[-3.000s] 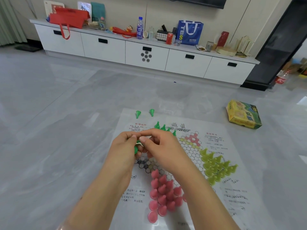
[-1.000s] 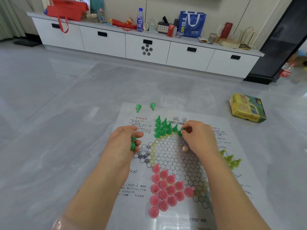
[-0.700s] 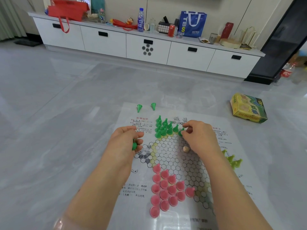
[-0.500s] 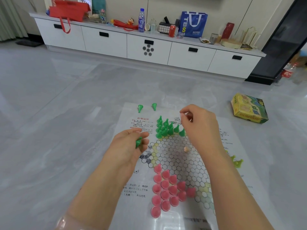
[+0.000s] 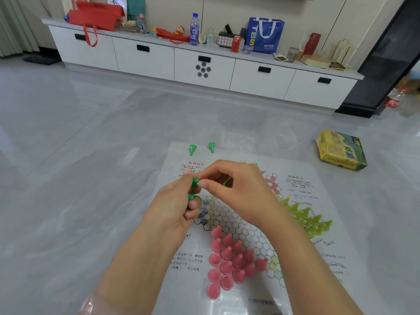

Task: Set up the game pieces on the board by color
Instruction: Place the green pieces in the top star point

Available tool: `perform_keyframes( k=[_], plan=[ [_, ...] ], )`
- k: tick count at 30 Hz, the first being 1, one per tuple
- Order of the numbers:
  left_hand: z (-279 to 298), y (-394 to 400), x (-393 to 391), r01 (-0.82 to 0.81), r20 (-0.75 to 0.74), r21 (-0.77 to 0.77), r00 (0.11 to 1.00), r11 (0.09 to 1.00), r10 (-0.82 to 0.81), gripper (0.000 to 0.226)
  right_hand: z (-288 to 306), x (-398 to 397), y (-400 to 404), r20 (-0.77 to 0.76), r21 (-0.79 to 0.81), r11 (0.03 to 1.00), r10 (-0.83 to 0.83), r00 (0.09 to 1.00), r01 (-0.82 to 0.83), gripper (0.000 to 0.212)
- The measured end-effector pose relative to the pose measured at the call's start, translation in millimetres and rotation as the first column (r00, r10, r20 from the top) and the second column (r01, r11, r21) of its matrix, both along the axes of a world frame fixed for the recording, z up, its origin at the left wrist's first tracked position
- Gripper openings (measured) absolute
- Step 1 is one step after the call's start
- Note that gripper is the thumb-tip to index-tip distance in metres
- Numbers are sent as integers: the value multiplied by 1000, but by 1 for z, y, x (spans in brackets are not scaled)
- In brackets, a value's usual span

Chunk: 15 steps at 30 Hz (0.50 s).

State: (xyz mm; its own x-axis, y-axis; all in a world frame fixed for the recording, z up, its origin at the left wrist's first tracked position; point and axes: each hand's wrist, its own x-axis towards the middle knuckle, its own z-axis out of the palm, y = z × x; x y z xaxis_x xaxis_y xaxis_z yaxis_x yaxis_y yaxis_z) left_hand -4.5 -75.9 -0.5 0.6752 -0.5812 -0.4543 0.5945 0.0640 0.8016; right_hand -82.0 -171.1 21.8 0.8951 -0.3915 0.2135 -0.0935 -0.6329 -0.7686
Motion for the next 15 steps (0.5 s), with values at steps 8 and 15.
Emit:
perform_keyframes(
  k=[8, 15],
  plan=[
    [-1, -3, -2, 24, 155, 88, 987, 996, -37, 32, -4, 1, -1, 25, -8, 999, -38, 999, 38, 6],
    [-3, -16, 33, -39, 504, 284, 856, 958, -115, 38, 1, -12, -21, 180, 187, 892, -444, 878, 412, 16]
  ],
)
